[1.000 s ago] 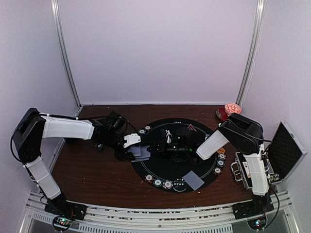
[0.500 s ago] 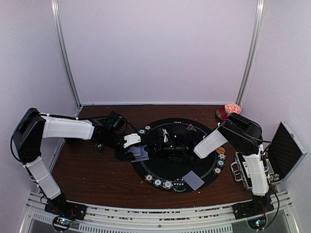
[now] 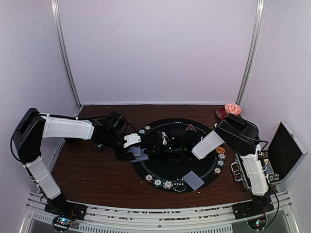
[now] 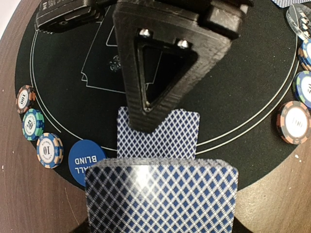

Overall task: Distribute texas hold em gaming equipment
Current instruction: Distribute the poker card in the small blind area.

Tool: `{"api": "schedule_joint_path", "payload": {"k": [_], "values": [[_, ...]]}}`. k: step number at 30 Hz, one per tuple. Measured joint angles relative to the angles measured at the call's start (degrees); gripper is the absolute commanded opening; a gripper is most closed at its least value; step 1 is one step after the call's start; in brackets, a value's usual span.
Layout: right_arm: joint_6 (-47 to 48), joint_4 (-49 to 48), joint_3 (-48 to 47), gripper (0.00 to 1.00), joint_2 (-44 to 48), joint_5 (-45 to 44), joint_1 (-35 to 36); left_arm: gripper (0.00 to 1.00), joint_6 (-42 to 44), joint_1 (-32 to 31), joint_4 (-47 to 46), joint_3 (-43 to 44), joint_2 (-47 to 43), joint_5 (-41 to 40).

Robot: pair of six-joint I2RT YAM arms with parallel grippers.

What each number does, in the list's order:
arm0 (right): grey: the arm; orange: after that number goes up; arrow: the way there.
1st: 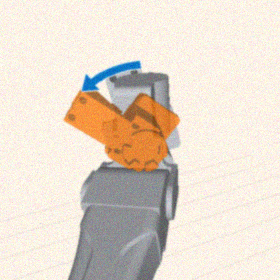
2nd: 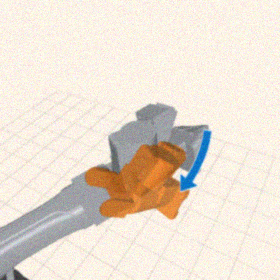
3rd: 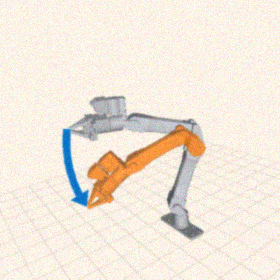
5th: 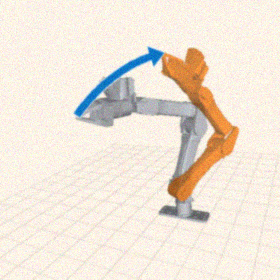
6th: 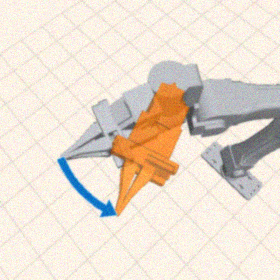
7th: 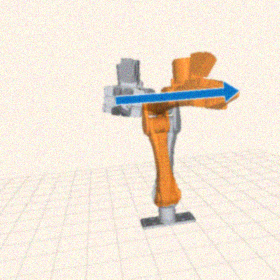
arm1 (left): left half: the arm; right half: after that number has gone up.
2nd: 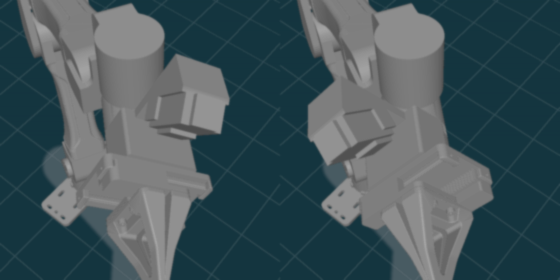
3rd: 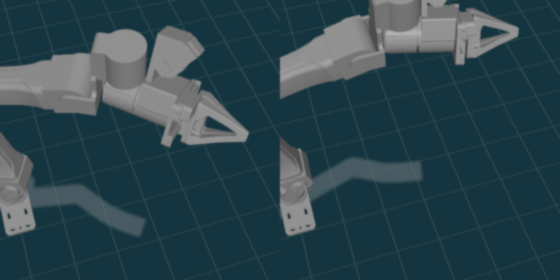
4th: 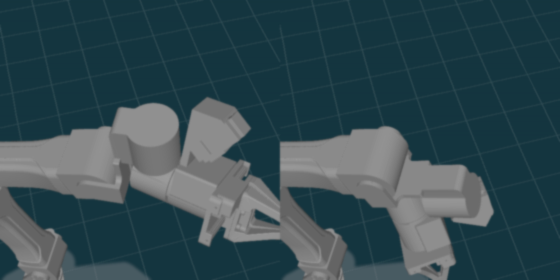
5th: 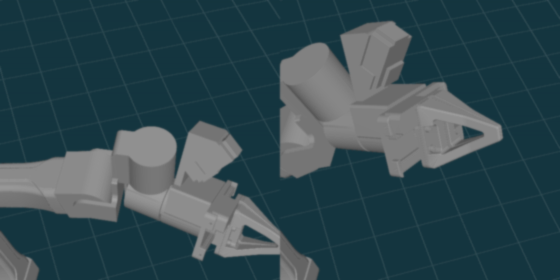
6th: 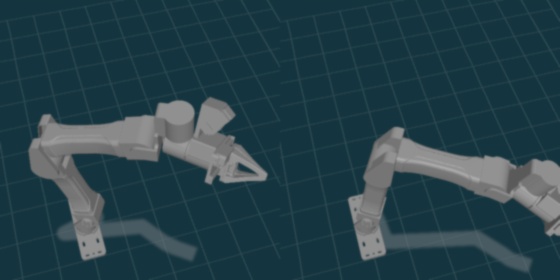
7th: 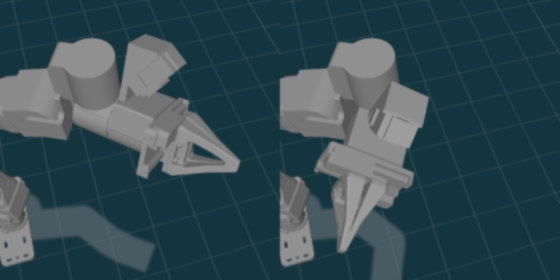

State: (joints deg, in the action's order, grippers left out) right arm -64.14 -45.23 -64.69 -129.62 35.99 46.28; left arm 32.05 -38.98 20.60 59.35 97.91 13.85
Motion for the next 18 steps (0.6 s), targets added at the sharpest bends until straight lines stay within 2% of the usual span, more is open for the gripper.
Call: {"api": "schedule_joint_path", "payload": {"k": [8, 18], "values": [[2.2, 3.8, 1.3, 0.33, 3.2, -1.6, 0.0, 0.60, 0.0, 0.0, 0.0, 0.0, 0.0, 0.0], [5.5, 8.3, 5.1, 0.48, 12.8, -5.1, -0.5, 0.60, 0.0, 0.0, 0.0, 0.0, 0.0, 0.1]]}}
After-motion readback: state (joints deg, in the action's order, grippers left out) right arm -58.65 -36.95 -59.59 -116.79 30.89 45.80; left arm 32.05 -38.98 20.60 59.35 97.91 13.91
